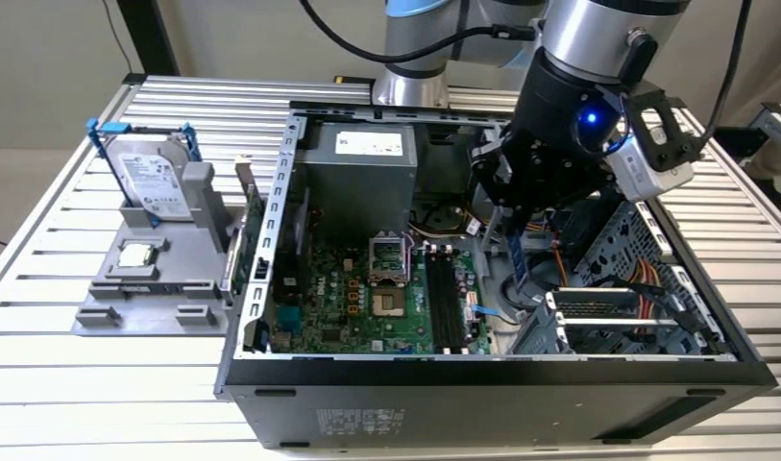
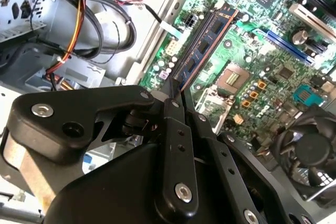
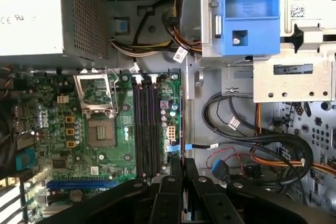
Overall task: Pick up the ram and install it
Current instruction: 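Insert the ram into the slot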
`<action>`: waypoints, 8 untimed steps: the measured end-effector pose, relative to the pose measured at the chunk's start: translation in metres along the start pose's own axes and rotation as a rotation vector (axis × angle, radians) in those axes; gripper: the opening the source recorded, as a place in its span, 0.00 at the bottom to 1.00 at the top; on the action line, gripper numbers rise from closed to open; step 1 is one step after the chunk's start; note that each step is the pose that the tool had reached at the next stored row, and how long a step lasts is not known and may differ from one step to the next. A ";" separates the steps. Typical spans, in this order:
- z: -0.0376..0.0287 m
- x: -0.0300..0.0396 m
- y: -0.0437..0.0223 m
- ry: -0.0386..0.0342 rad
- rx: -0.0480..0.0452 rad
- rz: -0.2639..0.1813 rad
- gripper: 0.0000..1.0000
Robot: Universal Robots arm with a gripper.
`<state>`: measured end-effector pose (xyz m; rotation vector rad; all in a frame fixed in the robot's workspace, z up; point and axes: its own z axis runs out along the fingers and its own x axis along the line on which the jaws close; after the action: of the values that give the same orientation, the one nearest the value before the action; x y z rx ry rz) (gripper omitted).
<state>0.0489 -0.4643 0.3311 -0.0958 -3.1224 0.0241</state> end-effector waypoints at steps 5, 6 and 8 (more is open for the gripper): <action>0.0032 -0.0001 0.0001 -0.0094 0.0057 0.002 0.00; 0.0034 -0.0001 0.0001 -0.0115 0.0058 0.002 0.00; 0.0051 -0.0001 0.0001 -0.0168 0.0068 0.002 0.00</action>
<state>0.0489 -0.4643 0.3260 -0.0994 -3.1388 0.0357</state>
